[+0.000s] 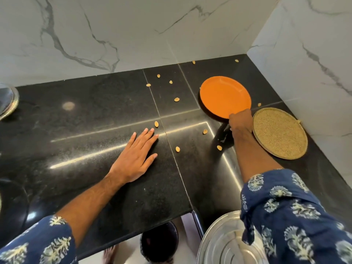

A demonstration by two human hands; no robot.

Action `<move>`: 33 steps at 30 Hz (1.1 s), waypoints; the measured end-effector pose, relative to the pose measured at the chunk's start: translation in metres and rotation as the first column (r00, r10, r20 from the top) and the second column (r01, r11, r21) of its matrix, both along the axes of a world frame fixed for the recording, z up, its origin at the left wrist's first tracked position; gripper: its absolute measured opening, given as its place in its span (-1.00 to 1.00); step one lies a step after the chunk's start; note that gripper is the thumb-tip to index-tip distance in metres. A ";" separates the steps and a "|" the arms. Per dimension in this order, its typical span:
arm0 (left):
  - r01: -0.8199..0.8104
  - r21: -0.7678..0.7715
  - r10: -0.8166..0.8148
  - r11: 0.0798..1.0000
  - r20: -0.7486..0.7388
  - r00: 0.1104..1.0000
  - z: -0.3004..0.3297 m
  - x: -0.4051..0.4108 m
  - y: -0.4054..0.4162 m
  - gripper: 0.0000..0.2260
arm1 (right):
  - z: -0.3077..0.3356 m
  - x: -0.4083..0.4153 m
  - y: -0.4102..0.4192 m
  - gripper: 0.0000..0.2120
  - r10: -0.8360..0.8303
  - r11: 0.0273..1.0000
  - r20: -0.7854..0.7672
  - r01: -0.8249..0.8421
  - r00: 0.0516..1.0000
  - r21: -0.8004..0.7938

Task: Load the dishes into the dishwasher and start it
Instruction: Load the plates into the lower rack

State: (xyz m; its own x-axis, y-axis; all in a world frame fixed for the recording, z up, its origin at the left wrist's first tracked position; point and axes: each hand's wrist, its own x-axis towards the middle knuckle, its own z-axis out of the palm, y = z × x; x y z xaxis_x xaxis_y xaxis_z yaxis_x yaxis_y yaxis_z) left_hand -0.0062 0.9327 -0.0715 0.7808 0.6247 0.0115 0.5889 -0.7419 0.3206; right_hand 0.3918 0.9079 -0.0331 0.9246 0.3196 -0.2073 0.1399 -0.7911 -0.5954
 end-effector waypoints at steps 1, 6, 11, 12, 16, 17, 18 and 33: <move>0.000 -0.004 0.000 1.000 0.003 1.000 0.000 0.000 0.000 -0.43 | 0.001 -0.001 -0.001 -0.59 -0.054 0.997 -0.037 0.056 0.998 0.052; 0.013 -0.002 -0.013 1.000 0.011 1.000 -0.002 -0.001 0.000 -0.43 | 0.020 -0.011 -0.015 -0.55 -0.137 0.750 -0.501 0.420 0.855 0.511; 0.053 0.020 -0.053 0.998 0.004 0.999 -0.003 -0.001 0.000 -0.40 | 0.069 -0.059 -0.046 -0.51 0.109 0.647 -0.694 0.480 0.712 0.593; 0.054 0.018 -0.054 0.998 -0.001 0.999 -0.002 -0.001 0.000 -0.40 | 0.080 -0.071 -0.055 -0.51 0.131 0.627 -0.705 0.493 0.697 0.604; 0.092 0.004 -0.092 0.996 0.043 0.995 0.000 -0.006 -0.001 -0.41 | 0.106 -0.139 -0.119 -0.62 0.145 0.525 -0.734 0.578 0.663 0.625; 0.098 -0.001 -0.098 0.995 0.061 0.993 0.000 -0.005 -0.001 -0.42 | 0.110 -0.157 -0.138 -0.63 0.148 0.514 -0.741 0.590 0.655 0.623; 0.115 -0.015 -0.114 0.993 0.083 0.990 0.000 -0.006 -0.001 -0.43 | 0.111 -0.177 -0.159 -0.63 0.141 0.501 -0.746 0.604 0.650 0.621; 0.810 0.146 -0.757 0.569 0.478 0.445 0.047 0.002 -0.189 -0.61 | 0.108 -0.436 -0.498 -0.67 -0.318 0.310 -0.690 0.759 0.651 0.573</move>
State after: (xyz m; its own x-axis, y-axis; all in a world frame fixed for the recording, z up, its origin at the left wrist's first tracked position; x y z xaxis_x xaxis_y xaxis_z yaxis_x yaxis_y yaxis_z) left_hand -0.0046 0.7437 -0.0245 0.8490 -0.2322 0.4747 -0.4611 -0.7644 0.4507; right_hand -0.0439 0.4096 0.0752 0.8373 -0.0090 -0.5466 -0.5283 0.2437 -0.8133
